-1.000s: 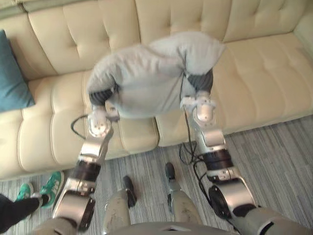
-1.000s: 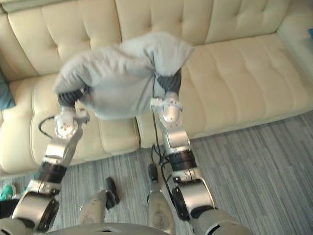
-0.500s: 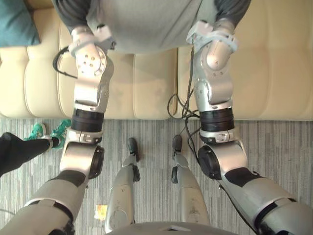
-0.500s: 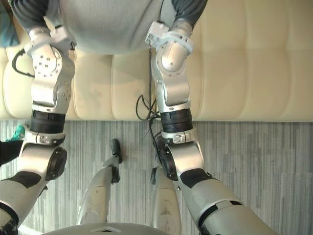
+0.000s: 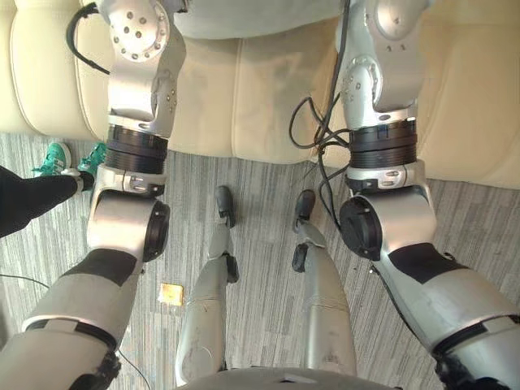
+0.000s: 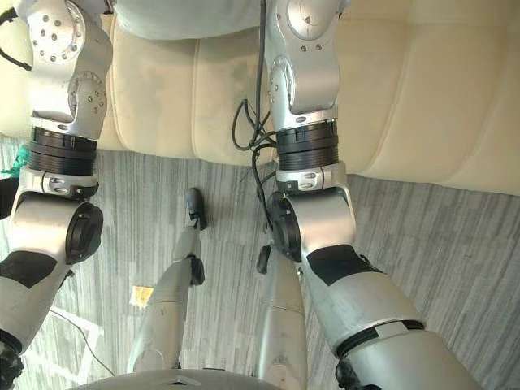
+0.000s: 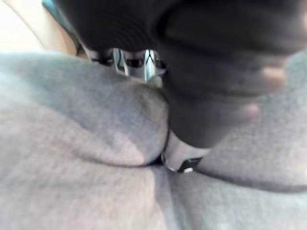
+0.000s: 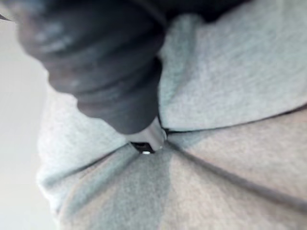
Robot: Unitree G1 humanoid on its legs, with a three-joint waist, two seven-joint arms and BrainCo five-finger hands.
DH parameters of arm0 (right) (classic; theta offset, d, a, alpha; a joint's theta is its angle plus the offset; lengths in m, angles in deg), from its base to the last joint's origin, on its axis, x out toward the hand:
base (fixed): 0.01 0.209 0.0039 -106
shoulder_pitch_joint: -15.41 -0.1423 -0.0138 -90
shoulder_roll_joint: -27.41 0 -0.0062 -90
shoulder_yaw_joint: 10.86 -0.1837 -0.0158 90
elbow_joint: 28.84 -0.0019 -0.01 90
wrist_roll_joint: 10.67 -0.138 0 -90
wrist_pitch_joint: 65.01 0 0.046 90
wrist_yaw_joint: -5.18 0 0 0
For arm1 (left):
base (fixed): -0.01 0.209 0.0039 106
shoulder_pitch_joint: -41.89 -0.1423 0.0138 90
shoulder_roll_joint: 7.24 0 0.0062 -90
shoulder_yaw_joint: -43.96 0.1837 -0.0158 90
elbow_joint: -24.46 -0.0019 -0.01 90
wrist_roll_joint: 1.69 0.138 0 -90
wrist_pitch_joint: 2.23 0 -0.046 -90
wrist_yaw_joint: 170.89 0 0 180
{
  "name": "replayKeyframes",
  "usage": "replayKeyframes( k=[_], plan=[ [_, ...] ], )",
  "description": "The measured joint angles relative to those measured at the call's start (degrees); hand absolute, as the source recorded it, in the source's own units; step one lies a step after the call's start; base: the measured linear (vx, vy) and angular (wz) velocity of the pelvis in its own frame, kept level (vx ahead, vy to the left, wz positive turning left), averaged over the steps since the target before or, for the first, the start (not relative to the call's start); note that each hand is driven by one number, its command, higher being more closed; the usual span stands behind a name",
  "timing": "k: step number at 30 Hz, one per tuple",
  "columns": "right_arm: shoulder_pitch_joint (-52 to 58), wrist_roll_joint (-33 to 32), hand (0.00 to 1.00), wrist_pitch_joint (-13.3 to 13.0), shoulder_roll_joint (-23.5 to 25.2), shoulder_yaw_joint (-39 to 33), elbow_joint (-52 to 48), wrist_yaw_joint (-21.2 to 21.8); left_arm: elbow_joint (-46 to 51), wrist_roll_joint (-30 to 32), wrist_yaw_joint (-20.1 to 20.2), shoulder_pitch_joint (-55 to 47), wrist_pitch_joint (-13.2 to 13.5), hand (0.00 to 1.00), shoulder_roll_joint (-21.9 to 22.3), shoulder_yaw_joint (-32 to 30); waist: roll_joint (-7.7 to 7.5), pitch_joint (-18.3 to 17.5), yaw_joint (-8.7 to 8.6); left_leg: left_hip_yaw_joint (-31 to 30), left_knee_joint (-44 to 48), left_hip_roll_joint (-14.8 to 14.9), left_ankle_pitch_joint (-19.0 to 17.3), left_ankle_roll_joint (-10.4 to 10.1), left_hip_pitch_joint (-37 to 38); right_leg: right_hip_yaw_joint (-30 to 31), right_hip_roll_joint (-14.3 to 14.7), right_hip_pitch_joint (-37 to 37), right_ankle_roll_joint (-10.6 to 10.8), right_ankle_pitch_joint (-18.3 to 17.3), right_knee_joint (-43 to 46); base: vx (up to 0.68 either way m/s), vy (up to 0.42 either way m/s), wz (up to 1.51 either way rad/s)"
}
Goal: Pick up cushions and gather them together orderly.
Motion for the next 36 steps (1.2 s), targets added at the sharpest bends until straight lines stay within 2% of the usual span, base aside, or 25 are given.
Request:
replayKeyframes(
  k=[8, 9, 17, 25, 26, 27, 36],
  plan=[
    [-2.4, 4.6, 1.0, 0.6, -3.6, 3.8, 0.8, -1.8, 0.0, 0.0, 0.1, 1.7, 2.2, 1.0, -1.7, 0.4, -0.1, 2.7, -1.02, 1.2, 0.0, 0.1, -0.1, -0.3, -1.0, 0.9, 0.1, -2.5, -0.1, -0.6, 1.8, -0.01, -0.067, -0.02],
    [-2.5, 6.7, 0.0, 1.1, -4.5, 4.3, 0.6, -1.8, 0.1, 0.0, 0.1, 2.0, 2.8, 0.0, -1.7, 0.5, -0.12, 3.1, -1.25, 1.8, 0.0, 0.2, -1.0, -0.4, -1.2, 1.2, 0.2, -2.7, 0.0, -0.1, 1.3, -0.03, -0.026, -0.09],
    [-2.7, 8.7, 0.0, 2.1, -5.5, 4.6, -0.8, -1.8, 1.2, 0.0, 1.0, 2.0, 3.7, 0.0, -3.9, 1.6, -0.54, 3.4, -1.41, 3.5, 0.0, 0.4, -0.4, 0.7, -1.9, 2.6, 1.1, -2.8, 0.6, 2.7, -2.1, -0.02, -0.004, -0.12],
    [-2.7, 6.8, 0.0, 2.6, -9.1, 4.6, -1.0, -1.1, 0.7, 0.1, 2.0, 1.6, 2.4, 0.0, -8.4, 1.1, -1.1, 4.0, -3.1, 4.4, 0.0, 0.6, -0.5, 1.5, -1.8, 3.0, 1.6, -1.9, 0.8, 4.7, -4.9, -0.02, 0.003, -0.08],
    [-2.7, 6.3, 0.0, 2.6, -9.4, 4.6, -1.0, -0.7, 0.5, 0.2, 2.2, 1.5, 2.3, 0.0, -8.9, 0.9, -1.18, 4.0, -3.19, 4.5, 0.0, 0.7, -0.5, 1.6, -1.8, 3.1, 1.6, -1.9, 0.9, 4.8, -5.1, -0.02, 0.008, -0.13],
    [-2.7, 5.4, 0.0, 2.6, -10.8, 4.6, -1.0, 0.4, -0.1, 0.7, 2.6, 1.5, 1.8, 0.0, -10.8, -0.2, -1.43, 4.2, -3.59, 4.9, 0.0, 0.8, -0.3, 2.7, -1.8, 3.4, 1.9, -1.8, 0.8, 5.3, -5.7, -0.02, 0.006, -0.12],
    [-4.1, 0.9, 0.0, 2.5, -14.0, 6.9, 3.2, 4.5, -6.8, 0.4, 5.2, -0.5, 0.7, 0.0, -14.1, -5.0, -1.43, 5.0, -4.14, 4.9, 0.0, 1.6, -0.7, 2.7, -0.1, 3.1, 2.8, 0.7, 0.4, 5.9, -7.5, -0.02, -0.007, -0.05]
  ],
)
